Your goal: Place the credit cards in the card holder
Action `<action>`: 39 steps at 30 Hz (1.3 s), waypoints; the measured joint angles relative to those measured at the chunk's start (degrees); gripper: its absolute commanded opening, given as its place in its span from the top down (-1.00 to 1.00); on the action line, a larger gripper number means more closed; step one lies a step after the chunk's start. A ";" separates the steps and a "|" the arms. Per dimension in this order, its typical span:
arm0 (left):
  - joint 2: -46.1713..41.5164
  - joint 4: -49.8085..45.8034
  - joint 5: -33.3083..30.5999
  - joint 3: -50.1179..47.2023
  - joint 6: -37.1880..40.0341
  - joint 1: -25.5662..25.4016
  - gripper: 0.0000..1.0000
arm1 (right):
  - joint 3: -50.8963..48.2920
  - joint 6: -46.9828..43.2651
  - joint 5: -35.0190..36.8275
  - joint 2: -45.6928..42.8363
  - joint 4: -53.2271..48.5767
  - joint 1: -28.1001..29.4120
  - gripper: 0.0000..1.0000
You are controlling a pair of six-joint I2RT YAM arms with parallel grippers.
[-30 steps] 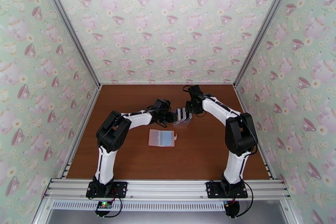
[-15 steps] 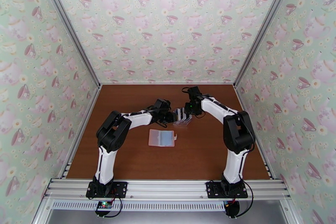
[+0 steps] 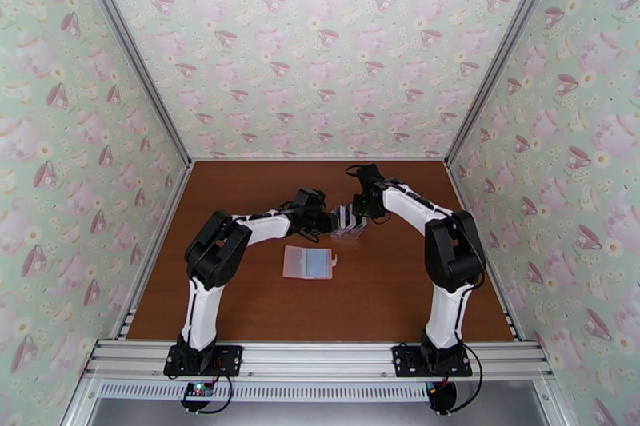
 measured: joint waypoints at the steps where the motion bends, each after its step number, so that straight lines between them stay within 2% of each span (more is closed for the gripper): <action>1: 0.00 0.07 0.00 0.00 -0.02 0.00 0.20 | 0.00 0.02 0.17 -0.11 0.00 0.00 0.29; 17: 0.04 0.11 0.00 0.00 -0.44 -0.15 0.20 | 0.20 0.00 1.88 -1.16 -0.07 -0.11 0.30; 22: 0.04 0.11 0.00 0.00 -0.44 -0.15 0.20 | 0.09 0.04 1.38 -1.70 -0.02 -0.37 0.23; 30: 0.07 0.09 0.00 0.00 -0.74 -0.26 0.19 | -4.35 0.04 -1.92 -6.05 0.74 -0.44 0.18; 39: 0.15 0.17 0.02 0.00 -0.83 -0.35 0.19 | -9.03 0.04 -3.19 -6.45 1.25 0.92 0.18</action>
